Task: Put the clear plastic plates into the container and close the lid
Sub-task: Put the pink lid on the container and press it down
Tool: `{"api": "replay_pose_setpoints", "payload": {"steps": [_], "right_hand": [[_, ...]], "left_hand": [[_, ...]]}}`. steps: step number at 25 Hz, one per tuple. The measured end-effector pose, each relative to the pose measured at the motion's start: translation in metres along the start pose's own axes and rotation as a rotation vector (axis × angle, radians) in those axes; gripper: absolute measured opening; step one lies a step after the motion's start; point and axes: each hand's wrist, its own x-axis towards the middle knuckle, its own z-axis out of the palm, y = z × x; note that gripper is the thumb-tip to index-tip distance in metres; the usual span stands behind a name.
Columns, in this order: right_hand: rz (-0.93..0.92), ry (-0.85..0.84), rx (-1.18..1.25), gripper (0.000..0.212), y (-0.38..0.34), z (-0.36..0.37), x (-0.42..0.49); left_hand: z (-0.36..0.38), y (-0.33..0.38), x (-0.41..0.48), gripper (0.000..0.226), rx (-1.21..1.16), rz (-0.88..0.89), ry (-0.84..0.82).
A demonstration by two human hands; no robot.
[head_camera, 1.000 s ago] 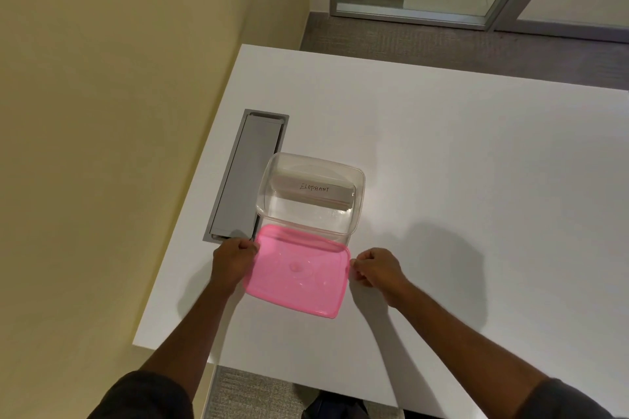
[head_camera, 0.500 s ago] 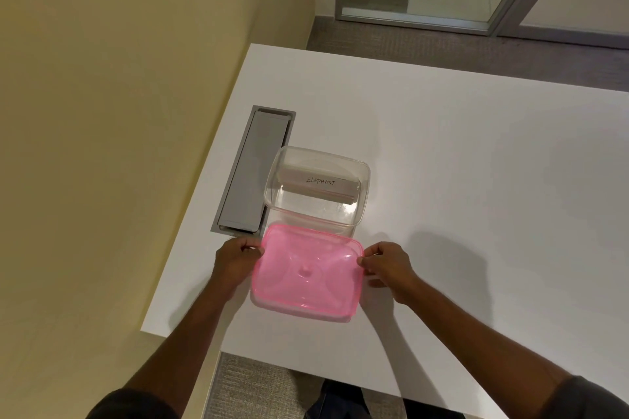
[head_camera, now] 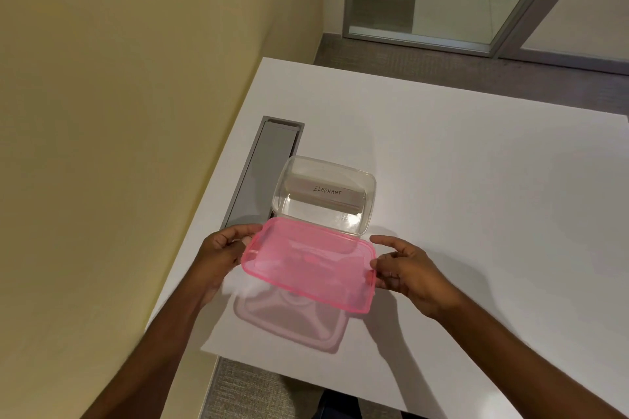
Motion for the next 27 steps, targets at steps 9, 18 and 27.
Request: {"api": "replay_pose_setpoints", "payload": {"steps": [9, 18, 27], "right_hand": [[0.058, -0.086, 0.204, 0.03, -0.025, 0.002, 0.007], [-0.12, 0.176, -0.049, 0.017, -0.043, 0.01, 0.033], [-0.16, 0.439, -0.098, 0.034, -0.043, 0.026, 0.081]], "left_hand": [[0.01, 0.036, 0.028, 0.029, -0.001, 0.179, 0.175], [0.047, 0.063, 0.071, 0.038, 0.062, 0.165, 0.297], [0.061, 0.063, 0.104, 0.034, 0.212, 0.112, 0.29]]}}
